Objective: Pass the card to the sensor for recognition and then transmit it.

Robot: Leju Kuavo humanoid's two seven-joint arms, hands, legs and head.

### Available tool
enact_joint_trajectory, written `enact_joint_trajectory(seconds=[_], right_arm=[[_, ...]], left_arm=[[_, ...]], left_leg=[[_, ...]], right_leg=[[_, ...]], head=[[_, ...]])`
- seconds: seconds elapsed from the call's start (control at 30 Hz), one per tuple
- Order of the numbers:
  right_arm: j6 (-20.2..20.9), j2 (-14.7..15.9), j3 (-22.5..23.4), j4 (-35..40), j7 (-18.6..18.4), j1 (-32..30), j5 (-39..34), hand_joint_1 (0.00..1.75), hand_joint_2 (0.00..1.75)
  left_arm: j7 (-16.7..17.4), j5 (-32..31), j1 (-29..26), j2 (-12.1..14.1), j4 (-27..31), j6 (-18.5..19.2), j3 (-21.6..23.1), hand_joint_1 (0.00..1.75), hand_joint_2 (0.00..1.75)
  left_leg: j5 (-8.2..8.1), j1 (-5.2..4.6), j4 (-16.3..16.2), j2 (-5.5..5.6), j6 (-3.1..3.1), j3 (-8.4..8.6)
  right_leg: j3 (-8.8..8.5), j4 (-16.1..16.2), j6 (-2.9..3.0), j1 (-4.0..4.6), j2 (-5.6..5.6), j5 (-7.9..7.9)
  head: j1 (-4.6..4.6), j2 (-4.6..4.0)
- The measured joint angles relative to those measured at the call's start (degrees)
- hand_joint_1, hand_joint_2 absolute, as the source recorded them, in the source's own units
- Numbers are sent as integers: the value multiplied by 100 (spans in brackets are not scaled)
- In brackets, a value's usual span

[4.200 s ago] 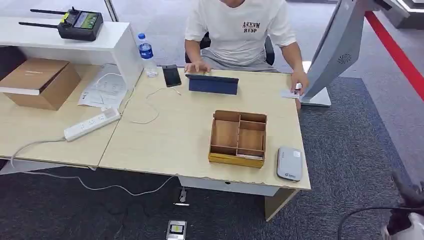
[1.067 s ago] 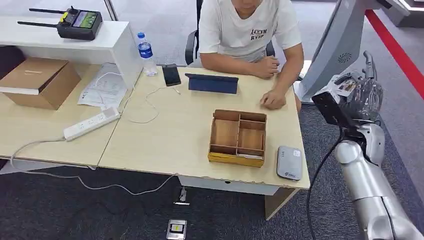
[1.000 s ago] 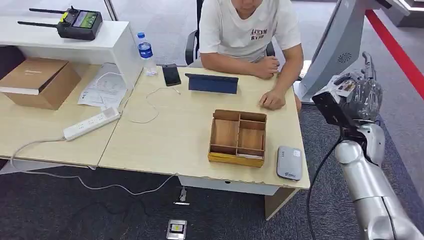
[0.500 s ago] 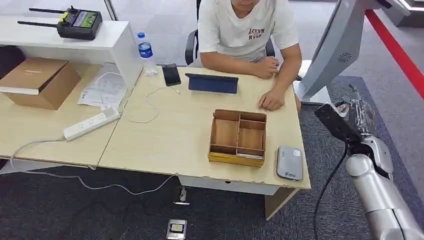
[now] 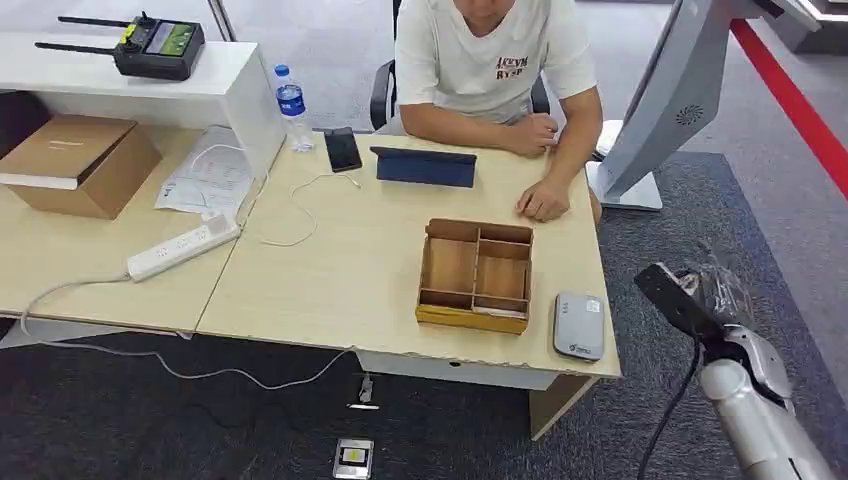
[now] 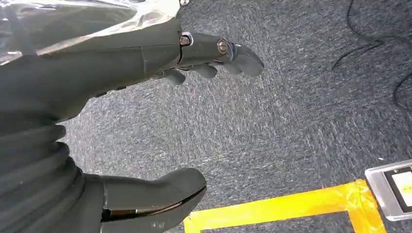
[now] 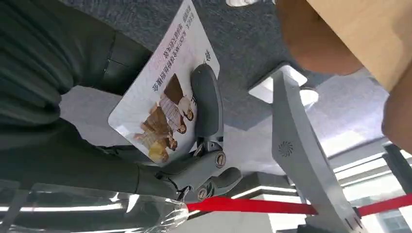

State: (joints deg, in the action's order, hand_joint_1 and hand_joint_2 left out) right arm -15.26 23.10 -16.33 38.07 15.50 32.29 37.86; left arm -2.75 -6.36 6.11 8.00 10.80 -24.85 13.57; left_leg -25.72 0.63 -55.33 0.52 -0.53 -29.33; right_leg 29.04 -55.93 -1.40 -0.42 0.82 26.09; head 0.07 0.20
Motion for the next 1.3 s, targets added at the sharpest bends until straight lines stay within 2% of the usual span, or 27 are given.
enact_joint_trajectory(seconds=[0.43,0.97,1.3], right_arm=[[144,-48,-66,-199,0,21,114,175,175],[181,-409,-260,-37,-107,-146,142,175,175],[179,-494,-341,85,-179,-296,140,175,175]], left_arm=[[-44,-42,9,0,0,0,0,0,175],[-48,-105,13,0,0,2,0,0,175],[-20,-122,13,-2,0,2,0,0,175]], left_leg=[[1,0,0,0,0,-3],[2,0,0,0,1,-3],[3,0,0,-1,1,-3]], right_leg=[[-1,-1,-1,0,0,-1],[0,-2,-1,0,0,-1],[0,-2,-1,0,0,-2]], head=[[0,0],[0,0],[0,-2]])
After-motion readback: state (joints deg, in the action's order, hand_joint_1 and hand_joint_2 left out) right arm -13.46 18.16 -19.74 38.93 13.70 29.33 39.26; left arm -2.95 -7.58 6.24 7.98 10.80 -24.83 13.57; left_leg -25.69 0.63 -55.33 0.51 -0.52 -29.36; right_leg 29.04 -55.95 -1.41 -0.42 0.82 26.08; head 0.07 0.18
